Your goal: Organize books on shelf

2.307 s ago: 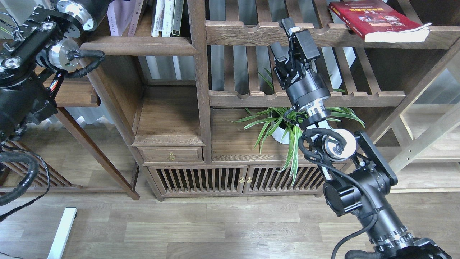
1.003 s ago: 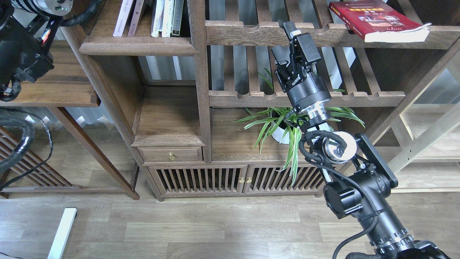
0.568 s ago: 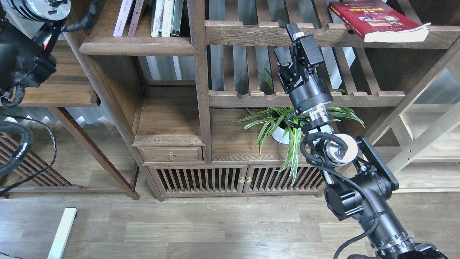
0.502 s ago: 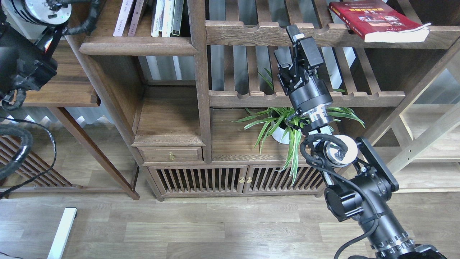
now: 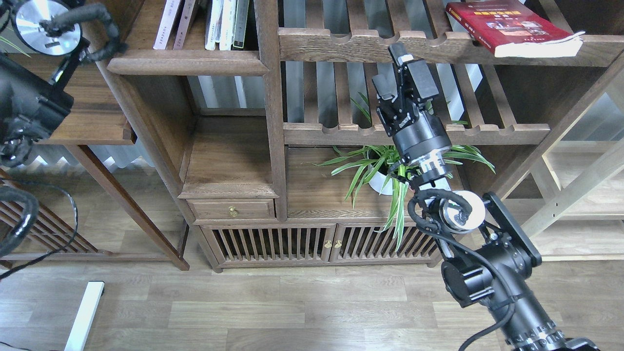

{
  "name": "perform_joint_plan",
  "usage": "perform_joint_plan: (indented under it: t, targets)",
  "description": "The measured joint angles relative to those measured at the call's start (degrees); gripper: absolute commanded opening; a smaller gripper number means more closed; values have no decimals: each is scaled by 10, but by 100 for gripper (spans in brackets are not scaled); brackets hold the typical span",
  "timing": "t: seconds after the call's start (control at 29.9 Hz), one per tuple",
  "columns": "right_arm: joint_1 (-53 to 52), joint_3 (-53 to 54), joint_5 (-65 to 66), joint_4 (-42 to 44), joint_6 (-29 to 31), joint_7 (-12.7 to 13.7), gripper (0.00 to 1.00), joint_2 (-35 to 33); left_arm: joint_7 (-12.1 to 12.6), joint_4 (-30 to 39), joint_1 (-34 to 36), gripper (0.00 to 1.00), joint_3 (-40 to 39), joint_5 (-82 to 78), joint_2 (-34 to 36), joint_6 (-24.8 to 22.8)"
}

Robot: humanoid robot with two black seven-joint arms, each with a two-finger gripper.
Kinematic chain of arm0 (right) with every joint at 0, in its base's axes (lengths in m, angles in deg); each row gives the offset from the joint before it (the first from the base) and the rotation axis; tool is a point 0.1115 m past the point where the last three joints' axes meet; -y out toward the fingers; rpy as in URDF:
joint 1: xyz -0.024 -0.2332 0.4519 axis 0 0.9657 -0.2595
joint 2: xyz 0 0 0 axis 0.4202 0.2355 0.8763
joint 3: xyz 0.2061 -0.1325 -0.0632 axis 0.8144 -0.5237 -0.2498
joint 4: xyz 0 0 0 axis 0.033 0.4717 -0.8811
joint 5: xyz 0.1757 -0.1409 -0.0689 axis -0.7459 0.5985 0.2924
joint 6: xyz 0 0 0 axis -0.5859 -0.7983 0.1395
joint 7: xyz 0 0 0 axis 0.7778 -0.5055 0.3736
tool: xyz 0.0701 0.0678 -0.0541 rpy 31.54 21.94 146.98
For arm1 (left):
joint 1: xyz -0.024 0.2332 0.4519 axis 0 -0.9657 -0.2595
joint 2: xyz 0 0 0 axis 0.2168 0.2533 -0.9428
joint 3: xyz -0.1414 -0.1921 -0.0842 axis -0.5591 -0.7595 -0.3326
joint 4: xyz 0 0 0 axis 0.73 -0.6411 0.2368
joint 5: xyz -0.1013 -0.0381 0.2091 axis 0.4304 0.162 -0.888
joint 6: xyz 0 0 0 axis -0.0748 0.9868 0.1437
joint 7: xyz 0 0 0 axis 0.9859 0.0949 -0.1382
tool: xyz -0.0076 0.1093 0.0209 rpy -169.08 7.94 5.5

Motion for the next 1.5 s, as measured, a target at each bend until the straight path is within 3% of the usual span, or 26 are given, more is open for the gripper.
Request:
perform_joint_plan:
  t: [0.2, 0.67, 0.94, 1.2, 1.5]
  targets:
    - [31, 1, 1, 0, 24, 0, 93, -17, 9, 76, -34, 79, -40, 10, -3, 0]
    - [48, 41, 2, 0, 42, -1, 93, -23, 14, 212, -113, 98, -37, 34, -15, 0]
    - [55, 67, 3, 1, 40, -1, 93, -30, 30, 293, -215, 98, -32, 29, -49, 0]
    - [73, 120, 2, 1, 42, -1, 93, -56, 66, 299, -265, 98, -13, 22, -95, 0]
    - [77, 157, 2, 0, 40, -1, 93, -90, 67, 296, -318, 98, 20, 3, -129, 0]
